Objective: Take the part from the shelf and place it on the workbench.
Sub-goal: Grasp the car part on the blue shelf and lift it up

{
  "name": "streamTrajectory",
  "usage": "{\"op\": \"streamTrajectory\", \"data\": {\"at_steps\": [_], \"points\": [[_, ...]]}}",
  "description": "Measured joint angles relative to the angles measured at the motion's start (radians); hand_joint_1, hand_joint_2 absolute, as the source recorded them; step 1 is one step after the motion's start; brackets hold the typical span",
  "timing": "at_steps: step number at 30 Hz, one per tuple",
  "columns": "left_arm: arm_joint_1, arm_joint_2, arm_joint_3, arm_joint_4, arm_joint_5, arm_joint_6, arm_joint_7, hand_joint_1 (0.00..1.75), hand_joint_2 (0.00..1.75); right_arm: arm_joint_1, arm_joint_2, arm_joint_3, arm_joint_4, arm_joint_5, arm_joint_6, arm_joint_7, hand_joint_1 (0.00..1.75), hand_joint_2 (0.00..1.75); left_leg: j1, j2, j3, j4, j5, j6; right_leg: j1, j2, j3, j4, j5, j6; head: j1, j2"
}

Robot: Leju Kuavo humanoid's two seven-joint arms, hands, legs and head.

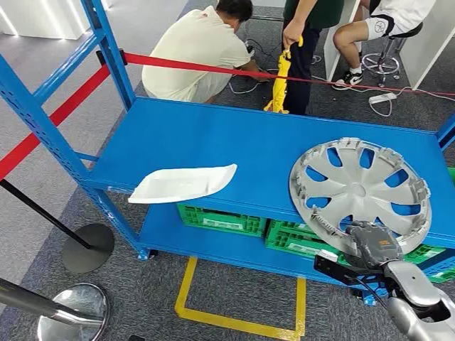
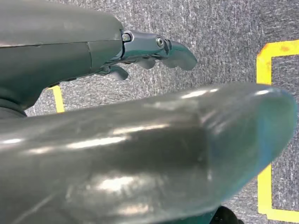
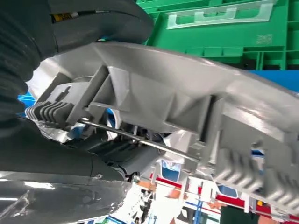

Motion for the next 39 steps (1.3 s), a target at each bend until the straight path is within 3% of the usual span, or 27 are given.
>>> {"op": "streamTrajectory", "data": {"at_steps": [6,20,26,35,39], "points": [[0.000,0.000,0.000,0.000,0.003,0.000,-0.002,0.00,0.00,0.006,0.000,0.000,0.003,0.004,-0.034,-0.013,1.75,1.75,0.000,0.000,0.000,0.000,0.000,0.000,0.000,0.000,0.000,0.000,0.000,0.000,0.000,0.000],[0.001,-0.004,0.000,0.007,-0.030,0.000,-0.018,0.00,0.00,0.074,0.000,-0.032,-0.058,0.022,-0.224,-0.056,1.75,1.75,0.000,0.000,-0.001,0.000,0.000,0.000,0.000,0.000,0.000,0.000,0.000,0.000,0.000,0.000],[0.001,-0.027,0.000,0.051,-0.090,0.000,-0.018,0.00,0.00,0.127,0.013,-0.070,-0.178,0.051,-0.410,-0.111,1.75,1.75,0.000,-0.001,-0.002,0.000,0.000,0.000,0.000,-0.001,-0.002,0.000,0.000,0.000,0.000,0.000],[0.001,-0.048,0.000,0.093,-0.109,0.000,-0.027,0.00,0.00,0.145,0.018,-0.113,-0.320,0.082,-0.493,-0.154,1.75,1.75,0.000,-0.002,-0.003,0.000,0.000,0.000,0.000,-0.002,-0.002,0.000,0.000,0.000,0.000,0.000],[0.002,-0.052,0.000,0.102,-0.118,0.000,-0.031,0.00,1.75,0.145,0.018,-0.130,-0.389,0.085,-0.530,-0.170,1.75,1.75,0.000,-0.002,-0.003,0.000,0.000,0.000,0.000,-0.002,-0.002,0.000,0.000,0.000,0.000,0.000]]}}
